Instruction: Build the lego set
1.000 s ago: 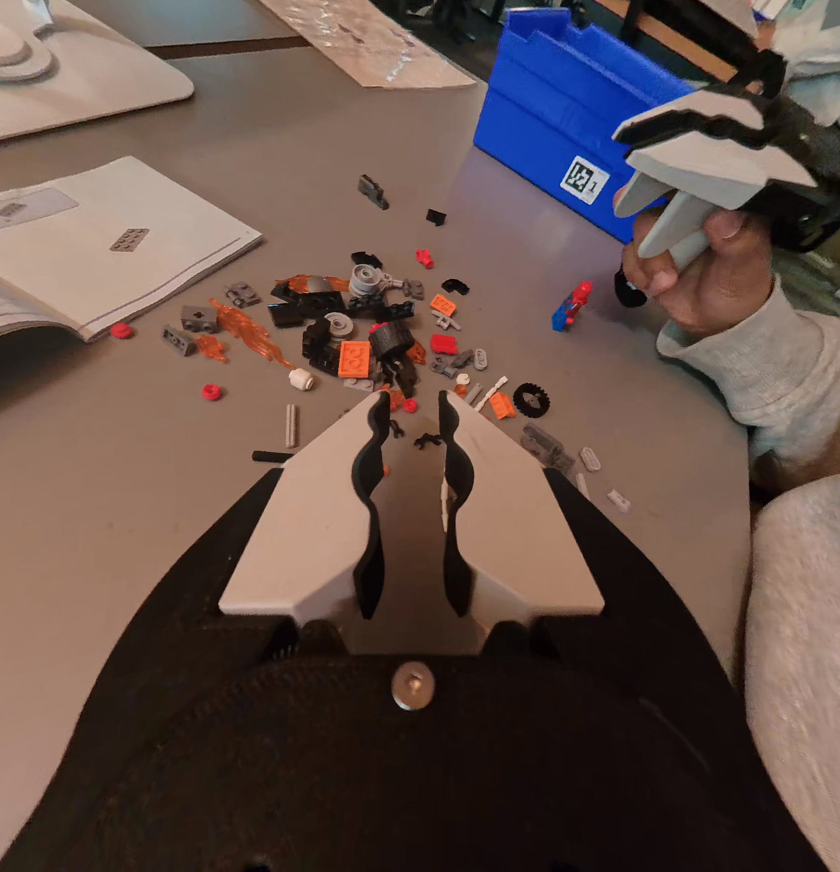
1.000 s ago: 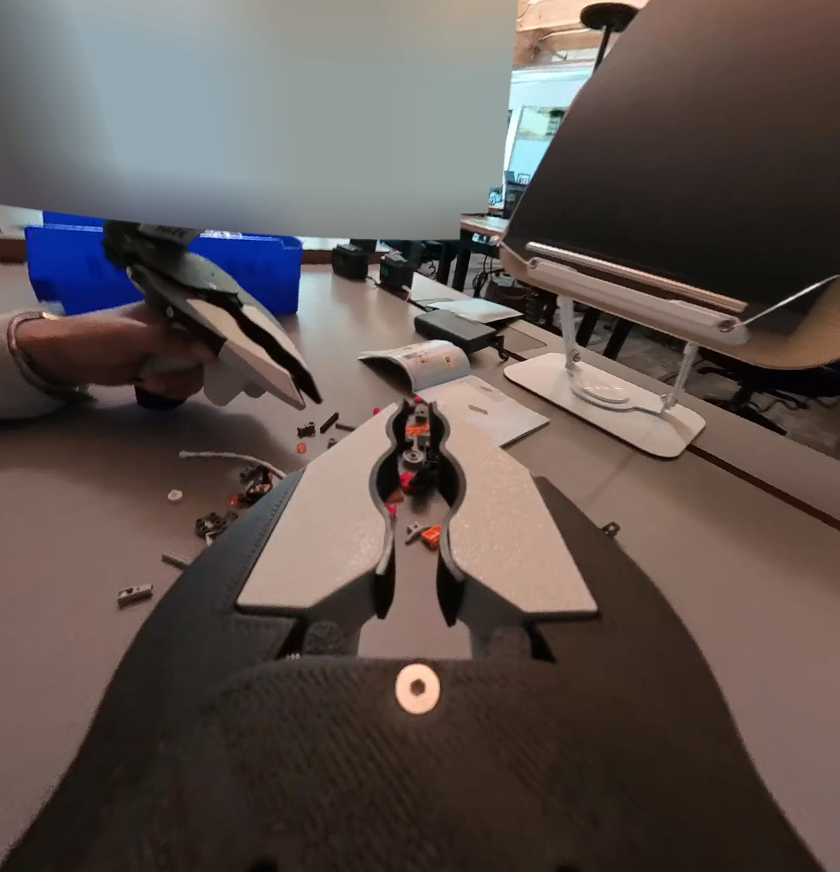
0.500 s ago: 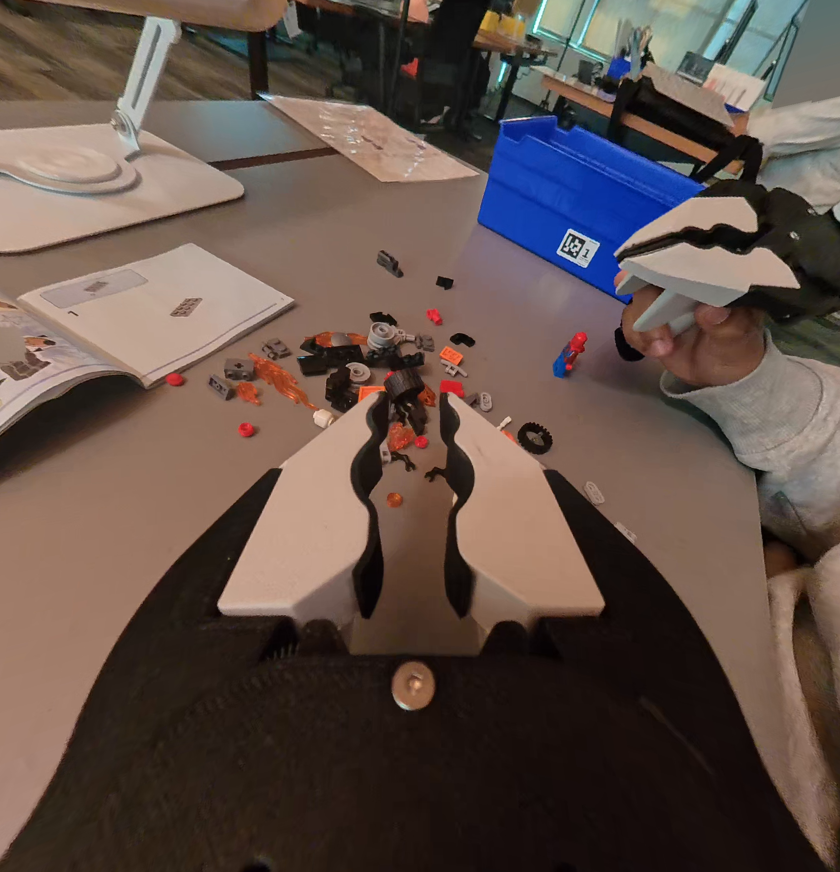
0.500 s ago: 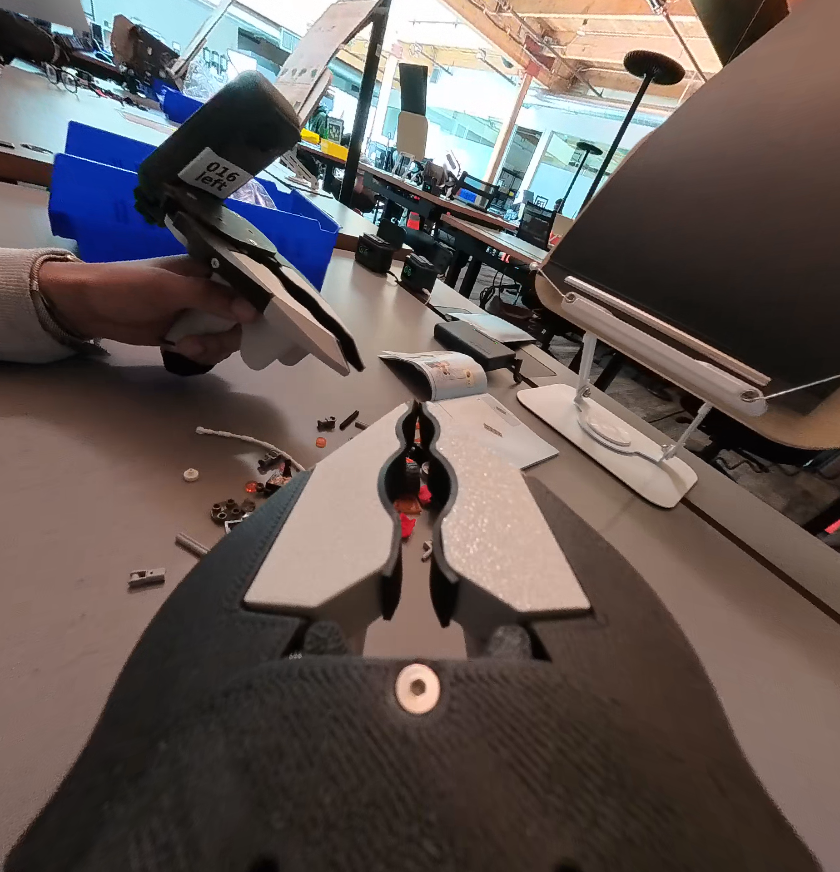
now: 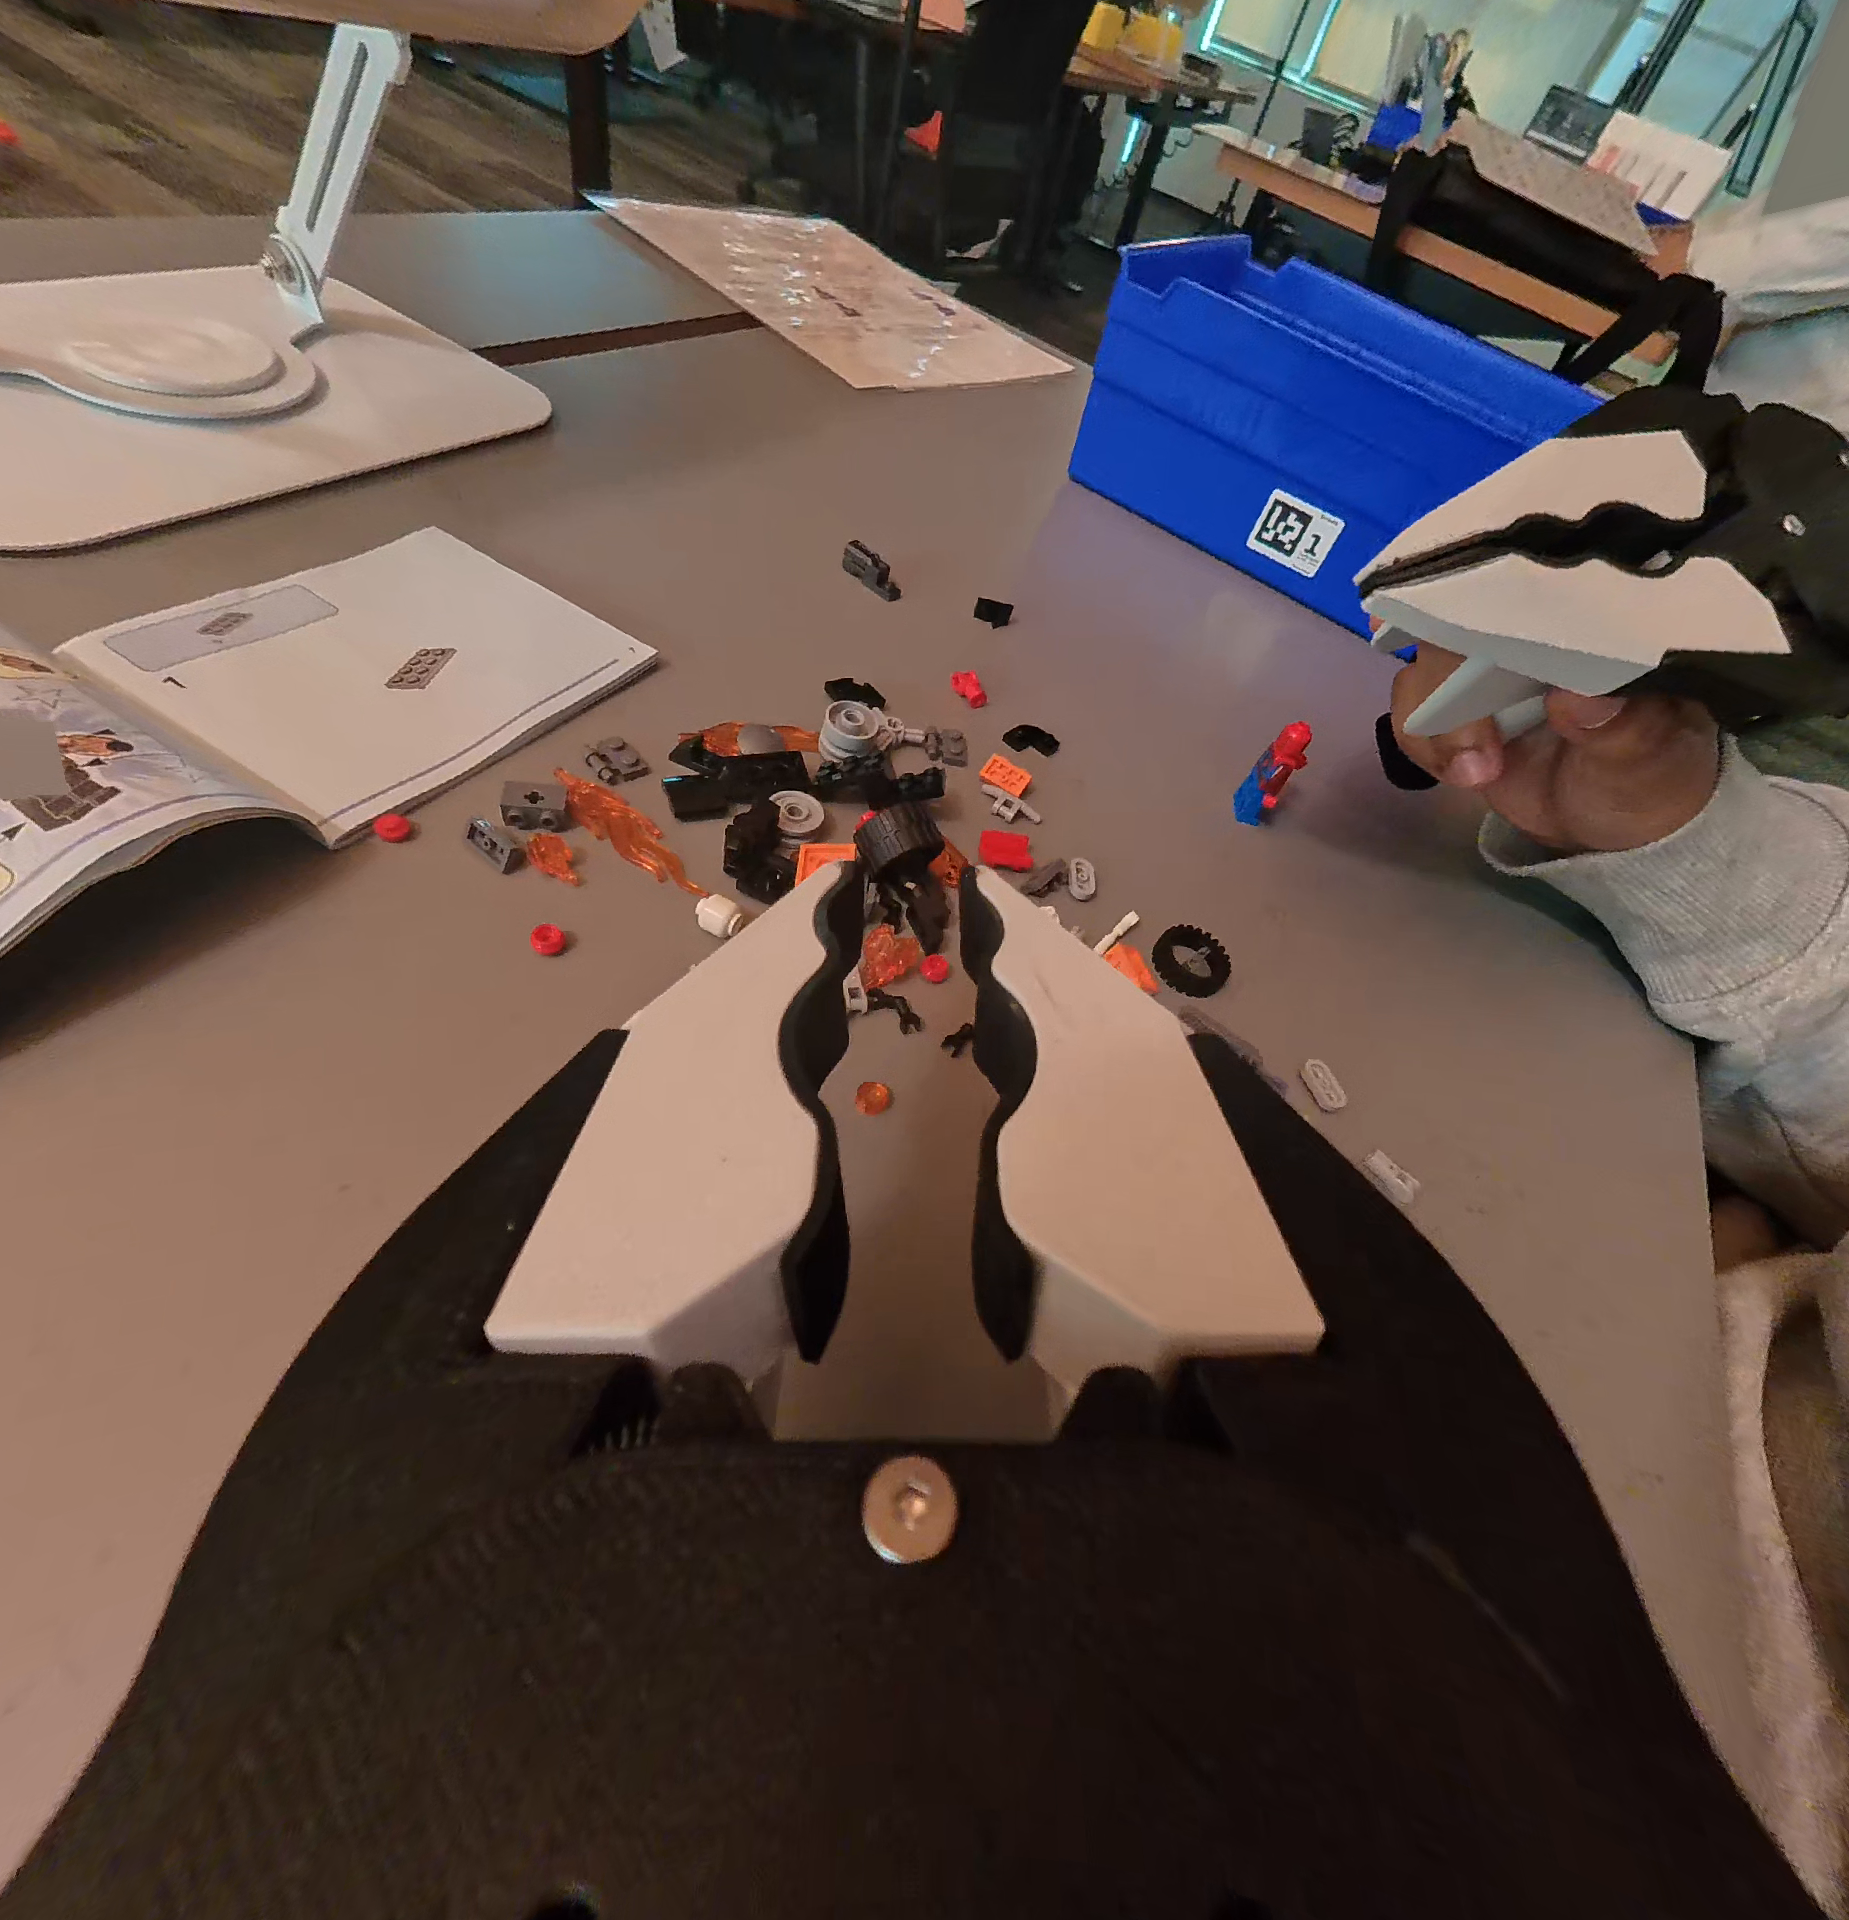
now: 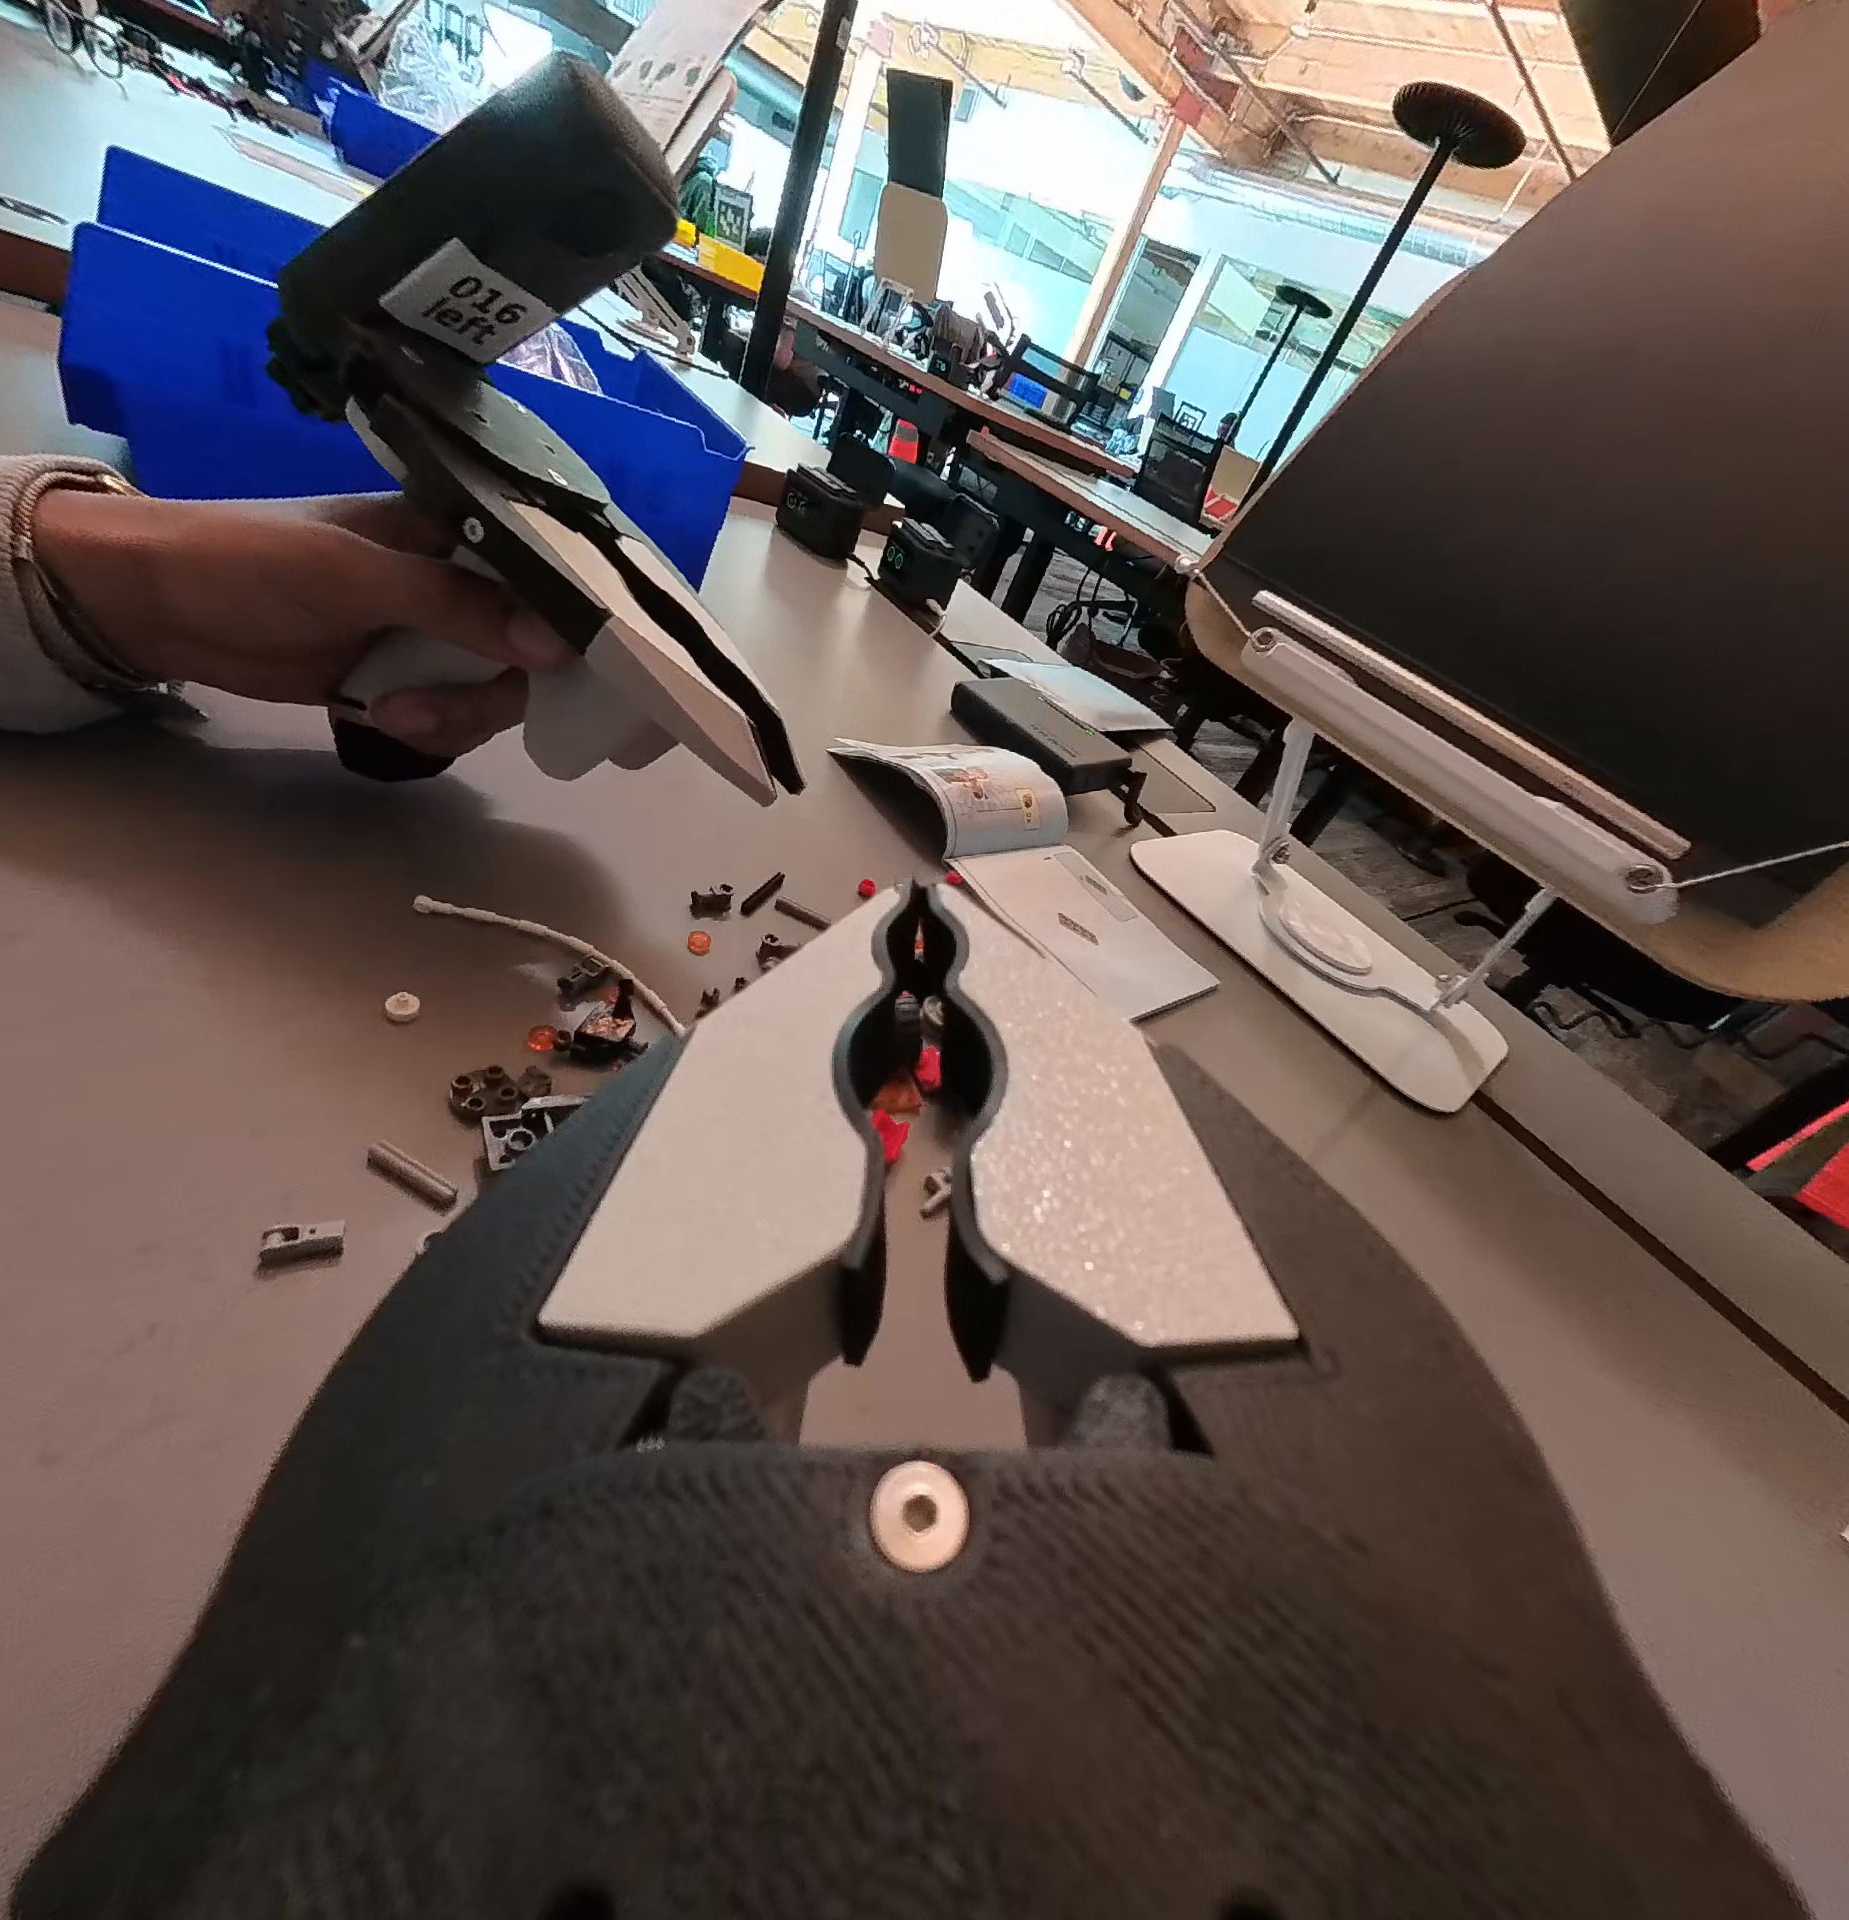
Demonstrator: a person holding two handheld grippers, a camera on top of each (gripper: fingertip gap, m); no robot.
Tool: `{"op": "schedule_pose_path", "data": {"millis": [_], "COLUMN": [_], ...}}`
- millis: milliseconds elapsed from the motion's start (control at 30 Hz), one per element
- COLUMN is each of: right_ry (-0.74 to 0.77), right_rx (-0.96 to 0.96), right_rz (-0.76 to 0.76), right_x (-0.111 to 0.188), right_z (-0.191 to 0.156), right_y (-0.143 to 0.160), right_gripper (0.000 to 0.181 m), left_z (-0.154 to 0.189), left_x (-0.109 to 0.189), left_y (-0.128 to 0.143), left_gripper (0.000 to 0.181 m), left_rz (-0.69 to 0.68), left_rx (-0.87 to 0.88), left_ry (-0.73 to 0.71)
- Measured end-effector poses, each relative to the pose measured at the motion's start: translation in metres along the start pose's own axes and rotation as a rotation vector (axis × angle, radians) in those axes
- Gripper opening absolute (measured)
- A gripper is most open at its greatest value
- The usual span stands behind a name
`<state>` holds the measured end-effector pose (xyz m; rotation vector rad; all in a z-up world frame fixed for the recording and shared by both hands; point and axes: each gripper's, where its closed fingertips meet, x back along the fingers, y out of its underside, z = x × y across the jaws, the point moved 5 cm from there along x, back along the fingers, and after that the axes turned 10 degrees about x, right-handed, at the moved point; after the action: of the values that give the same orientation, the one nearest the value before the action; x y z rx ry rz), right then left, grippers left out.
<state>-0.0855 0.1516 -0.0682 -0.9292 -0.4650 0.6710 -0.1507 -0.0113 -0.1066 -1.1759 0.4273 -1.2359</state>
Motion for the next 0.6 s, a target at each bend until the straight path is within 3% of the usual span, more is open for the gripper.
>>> {"op": "schedule_pose_path", "data": {"millis": [600], "right_ry": [-0.057], "right_rx": [-0.024], "right_rz": [-0.042], "right_x": [-0.0060], "right_z": [-0.0063], "right_y": [0.0065], "right_gripper": [0.000], "left_z": [-0.0009], "left_x": [-0.0025], "left_y": [0.0038], "left_gripper": [0.016], "left_rz": [-0.034], "left_rx": [0.027], "left_ry": [0.018]}}
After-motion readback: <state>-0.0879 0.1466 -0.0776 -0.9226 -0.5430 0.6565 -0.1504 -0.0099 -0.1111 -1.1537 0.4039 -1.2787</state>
